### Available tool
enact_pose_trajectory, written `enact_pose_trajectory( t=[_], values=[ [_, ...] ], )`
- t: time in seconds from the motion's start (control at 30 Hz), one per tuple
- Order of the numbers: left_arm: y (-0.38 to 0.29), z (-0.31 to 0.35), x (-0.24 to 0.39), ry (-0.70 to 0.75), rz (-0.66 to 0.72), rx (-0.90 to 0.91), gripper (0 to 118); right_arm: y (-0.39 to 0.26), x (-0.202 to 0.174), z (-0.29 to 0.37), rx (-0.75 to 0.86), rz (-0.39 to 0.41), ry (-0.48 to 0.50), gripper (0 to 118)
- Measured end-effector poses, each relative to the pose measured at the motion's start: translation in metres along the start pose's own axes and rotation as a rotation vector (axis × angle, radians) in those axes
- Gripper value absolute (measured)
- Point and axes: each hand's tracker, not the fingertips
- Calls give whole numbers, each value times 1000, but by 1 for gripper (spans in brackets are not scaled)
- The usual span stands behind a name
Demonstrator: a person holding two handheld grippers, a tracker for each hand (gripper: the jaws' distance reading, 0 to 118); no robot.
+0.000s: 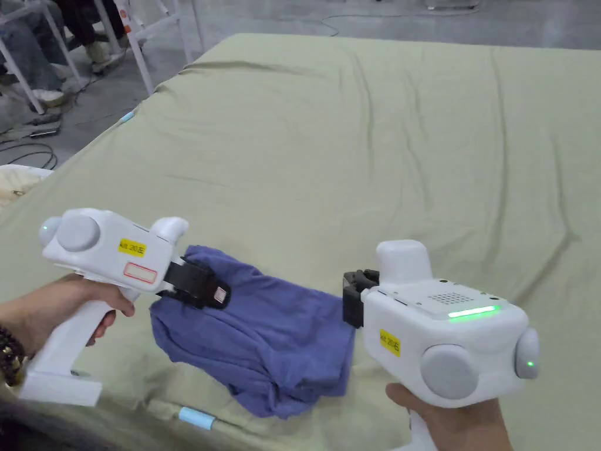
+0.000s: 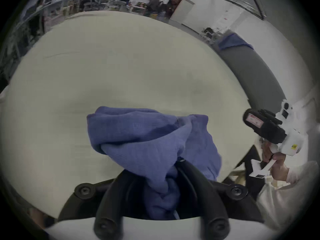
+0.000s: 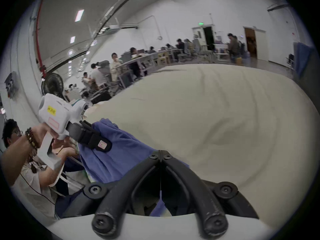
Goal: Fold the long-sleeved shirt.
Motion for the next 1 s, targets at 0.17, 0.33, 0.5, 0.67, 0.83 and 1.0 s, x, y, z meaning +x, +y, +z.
enact_pose_trajectory(
  t=[0.17, 0.33, 0.5, 0.67, 0.83, 1.0],
  values=[
    [-2, 38, -94, 64, 144, 32, 19, 0, -49, -54, 22, 53, 76, 0],
    [-11, 42, -104, 179, 175, 133, 116, -6, -61, -75, -16, 79, 107, 0],
    [-16, 61, -80, 203, 160, 195, 118, -4, -43, -54, -12, 47, 97, 0],
    [-10, 70, -2, 177, 30, 324, 0, 16, -10, -1, 58, 34, 31, 0],
    [-14, 76, 129, 49, -96, 615, 0, 44, 42, 95, 209, 45, -87, 0],
    [-38, 66, 264, 185, -190, 938, 0, 53, 96, 209, 366, 60, -276, 0]
  ],
)
